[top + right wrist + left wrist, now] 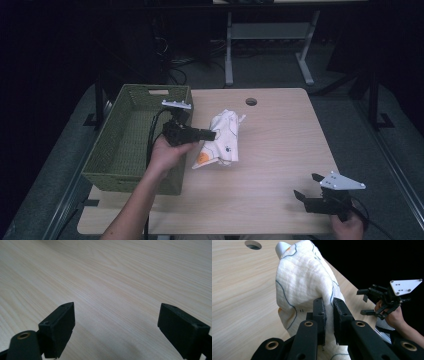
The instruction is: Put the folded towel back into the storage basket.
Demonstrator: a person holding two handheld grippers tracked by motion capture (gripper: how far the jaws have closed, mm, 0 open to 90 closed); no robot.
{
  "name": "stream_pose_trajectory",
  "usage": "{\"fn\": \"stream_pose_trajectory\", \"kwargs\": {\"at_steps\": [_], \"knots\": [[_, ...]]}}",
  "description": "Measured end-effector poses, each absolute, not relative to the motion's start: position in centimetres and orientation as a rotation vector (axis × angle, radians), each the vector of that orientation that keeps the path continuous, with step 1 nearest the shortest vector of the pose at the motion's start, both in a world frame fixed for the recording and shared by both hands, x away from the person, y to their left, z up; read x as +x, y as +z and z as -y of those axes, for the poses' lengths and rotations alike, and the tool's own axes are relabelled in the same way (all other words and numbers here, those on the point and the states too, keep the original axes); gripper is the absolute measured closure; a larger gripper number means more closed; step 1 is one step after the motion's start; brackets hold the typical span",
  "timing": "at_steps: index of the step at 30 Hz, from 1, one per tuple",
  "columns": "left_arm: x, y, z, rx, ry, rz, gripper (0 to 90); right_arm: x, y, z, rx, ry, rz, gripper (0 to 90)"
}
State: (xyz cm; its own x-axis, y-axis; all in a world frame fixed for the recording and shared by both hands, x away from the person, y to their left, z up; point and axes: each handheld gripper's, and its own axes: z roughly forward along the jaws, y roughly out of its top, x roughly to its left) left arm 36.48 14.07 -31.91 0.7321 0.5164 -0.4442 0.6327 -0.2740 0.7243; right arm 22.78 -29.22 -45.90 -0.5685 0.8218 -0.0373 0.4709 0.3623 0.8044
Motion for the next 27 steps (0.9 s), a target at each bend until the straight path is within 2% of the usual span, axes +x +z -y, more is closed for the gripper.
{"fn": "stream_pose_trajectory", "kwargs": {"at_steps": [27], "knots": [[36.5,-30.4,-20.6,1.844,-0.128,-0.935,82.0,22.8,-46.1,29.0,1.131,1.077,-2.201,13.9]]}}
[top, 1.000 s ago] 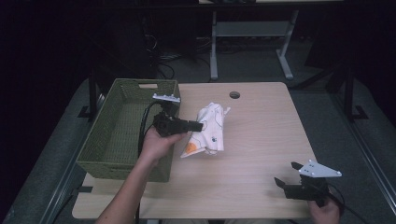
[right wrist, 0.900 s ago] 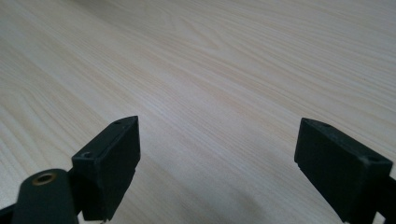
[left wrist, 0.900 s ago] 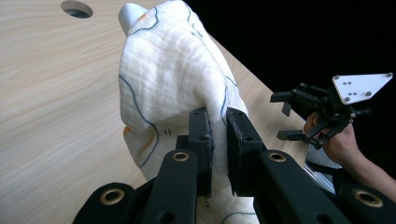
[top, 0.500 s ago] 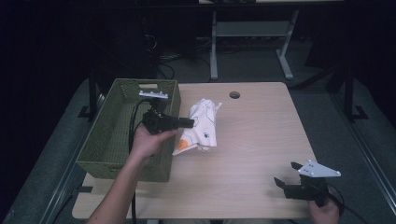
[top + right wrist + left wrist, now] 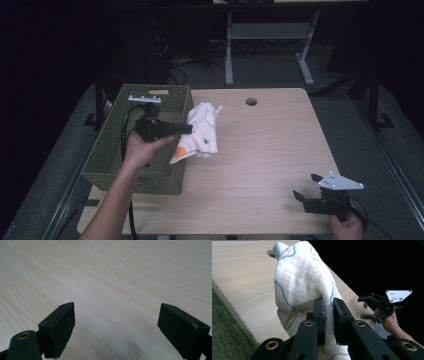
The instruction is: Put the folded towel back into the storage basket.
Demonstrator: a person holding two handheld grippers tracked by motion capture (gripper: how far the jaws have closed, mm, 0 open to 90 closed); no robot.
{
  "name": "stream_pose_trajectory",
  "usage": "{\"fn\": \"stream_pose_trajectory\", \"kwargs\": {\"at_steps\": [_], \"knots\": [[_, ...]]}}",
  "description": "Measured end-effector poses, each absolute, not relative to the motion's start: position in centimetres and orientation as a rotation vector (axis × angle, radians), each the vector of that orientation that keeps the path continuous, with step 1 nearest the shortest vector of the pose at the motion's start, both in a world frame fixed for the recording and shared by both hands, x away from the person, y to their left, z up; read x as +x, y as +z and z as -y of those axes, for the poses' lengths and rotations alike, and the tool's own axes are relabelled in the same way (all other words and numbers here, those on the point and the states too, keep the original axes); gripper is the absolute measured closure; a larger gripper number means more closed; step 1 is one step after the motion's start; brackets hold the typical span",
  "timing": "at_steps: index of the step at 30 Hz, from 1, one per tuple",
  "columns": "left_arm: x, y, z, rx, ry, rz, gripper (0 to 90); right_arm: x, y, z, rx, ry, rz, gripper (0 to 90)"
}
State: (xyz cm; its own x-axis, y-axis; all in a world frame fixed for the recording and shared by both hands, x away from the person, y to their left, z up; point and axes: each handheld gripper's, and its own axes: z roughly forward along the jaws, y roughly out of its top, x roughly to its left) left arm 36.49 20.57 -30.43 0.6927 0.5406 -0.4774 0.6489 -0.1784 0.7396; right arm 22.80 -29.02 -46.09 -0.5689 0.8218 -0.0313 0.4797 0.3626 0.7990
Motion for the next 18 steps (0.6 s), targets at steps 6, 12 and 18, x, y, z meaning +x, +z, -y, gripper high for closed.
{"fn": "stream_pose_trajectory", "kwargs": {"at_steps": [6,12,18], "knots": [[36.4,-30.2,-22.4,1.844,-0.108,-0.966,82.0,22.9,-46.2,28.9,1.129,1.074,-2.205,13.9],[36.4,-30.2,-24.1,1.829,-0.095,-0.999,82.0,22.9,-46.2,28.8,1.128,1.070,-2.206,13.9],[36.2,-30.0,-25.3,1.822,-0.077,-1.016,82.0,22.9,-46.2,28.8,1.131,1.074,-2.204,13.9]]}}
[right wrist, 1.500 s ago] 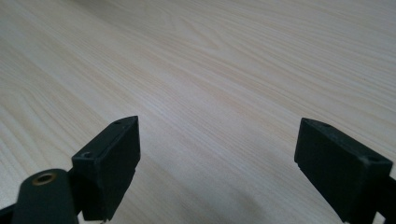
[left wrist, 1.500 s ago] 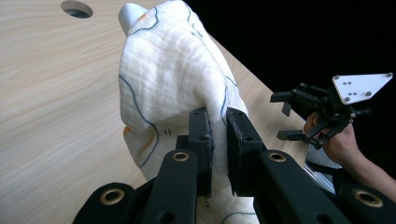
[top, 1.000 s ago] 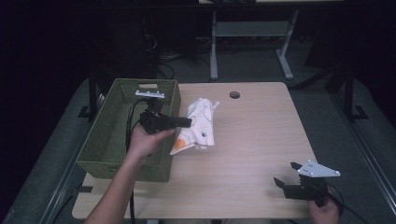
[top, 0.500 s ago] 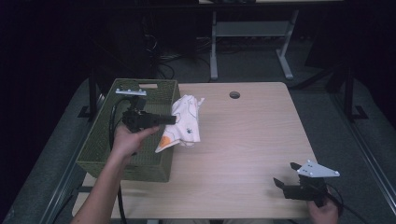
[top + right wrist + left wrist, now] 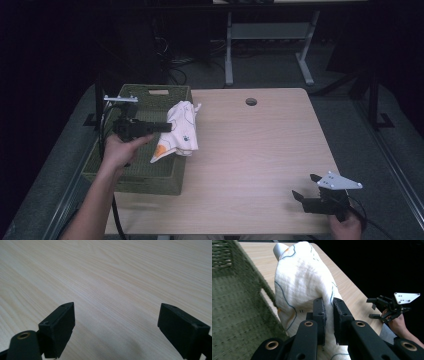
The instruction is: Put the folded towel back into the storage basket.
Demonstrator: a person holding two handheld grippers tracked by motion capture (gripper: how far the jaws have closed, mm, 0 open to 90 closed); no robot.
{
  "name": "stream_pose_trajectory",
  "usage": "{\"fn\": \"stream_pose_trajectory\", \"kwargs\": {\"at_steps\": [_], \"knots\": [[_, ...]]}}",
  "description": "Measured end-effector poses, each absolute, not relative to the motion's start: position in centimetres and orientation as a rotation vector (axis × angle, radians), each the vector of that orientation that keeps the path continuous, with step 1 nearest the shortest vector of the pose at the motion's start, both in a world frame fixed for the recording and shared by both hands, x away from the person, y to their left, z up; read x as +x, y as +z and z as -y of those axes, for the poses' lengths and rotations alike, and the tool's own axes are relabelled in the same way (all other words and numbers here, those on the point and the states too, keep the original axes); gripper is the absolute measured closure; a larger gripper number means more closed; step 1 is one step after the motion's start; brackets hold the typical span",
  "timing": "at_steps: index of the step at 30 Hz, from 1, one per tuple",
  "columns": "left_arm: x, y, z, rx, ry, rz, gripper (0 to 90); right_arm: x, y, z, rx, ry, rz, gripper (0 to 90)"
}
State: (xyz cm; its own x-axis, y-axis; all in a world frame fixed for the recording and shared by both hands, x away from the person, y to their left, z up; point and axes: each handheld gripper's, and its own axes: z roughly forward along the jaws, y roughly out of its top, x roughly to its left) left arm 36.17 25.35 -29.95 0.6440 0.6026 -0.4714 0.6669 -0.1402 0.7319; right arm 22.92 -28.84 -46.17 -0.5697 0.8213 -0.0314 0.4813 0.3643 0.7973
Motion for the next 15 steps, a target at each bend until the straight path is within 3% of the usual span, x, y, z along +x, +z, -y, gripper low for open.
{"fn": "stream_pose_trajectory", "kwargs": {"at_steps": [15], "knots": [[36.0,-30.1,-28.0,1.809,-0.049,-1.047,82.0,23.0,-46.1,28.9,1.142,1.076,-2.197,13.9]]}}
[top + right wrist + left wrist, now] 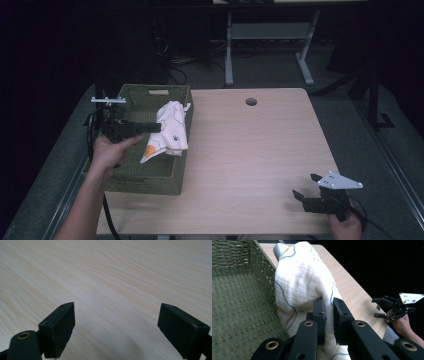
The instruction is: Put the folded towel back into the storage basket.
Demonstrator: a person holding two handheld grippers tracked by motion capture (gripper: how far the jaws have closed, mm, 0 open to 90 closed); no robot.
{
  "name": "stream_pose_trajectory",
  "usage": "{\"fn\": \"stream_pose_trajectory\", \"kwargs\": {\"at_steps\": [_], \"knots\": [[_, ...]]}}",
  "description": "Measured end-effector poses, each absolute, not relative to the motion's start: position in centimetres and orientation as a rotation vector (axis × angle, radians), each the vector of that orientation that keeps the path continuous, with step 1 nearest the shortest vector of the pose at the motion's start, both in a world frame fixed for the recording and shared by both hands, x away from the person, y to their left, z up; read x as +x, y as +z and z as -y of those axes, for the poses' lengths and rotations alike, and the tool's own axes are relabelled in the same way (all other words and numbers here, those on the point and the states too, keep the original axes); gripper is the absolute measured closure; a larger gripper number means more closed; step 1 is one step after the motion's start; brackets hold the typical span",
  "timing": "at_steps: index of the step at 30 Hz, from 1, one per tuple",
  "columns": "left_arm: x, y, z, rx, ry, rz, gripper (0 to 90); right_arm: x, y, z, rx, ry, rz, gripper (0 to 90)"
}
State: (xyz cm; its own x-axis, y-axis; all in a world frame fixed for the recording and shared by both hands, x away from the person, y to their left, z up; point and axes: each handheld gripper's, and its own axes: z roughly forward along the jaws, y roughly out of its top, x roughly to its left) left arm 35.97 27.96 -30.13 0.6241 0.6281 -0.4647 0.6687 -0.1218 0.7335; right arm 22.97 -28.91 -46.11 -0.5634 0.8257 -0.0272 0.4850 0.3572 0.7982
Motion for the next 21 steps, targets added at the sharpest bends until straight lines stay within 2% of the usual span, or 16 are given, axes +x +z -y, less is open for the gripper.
{"fn": "stream_pose_trajectory", "kwargs": {"at_steps": [21], "knots": [[36.7,-30.9,-31.7,1.833,-0.025,-1.108,81.6,23.1,-46.1,29.2,1.161,1.072,-2.181,13.9]]}}
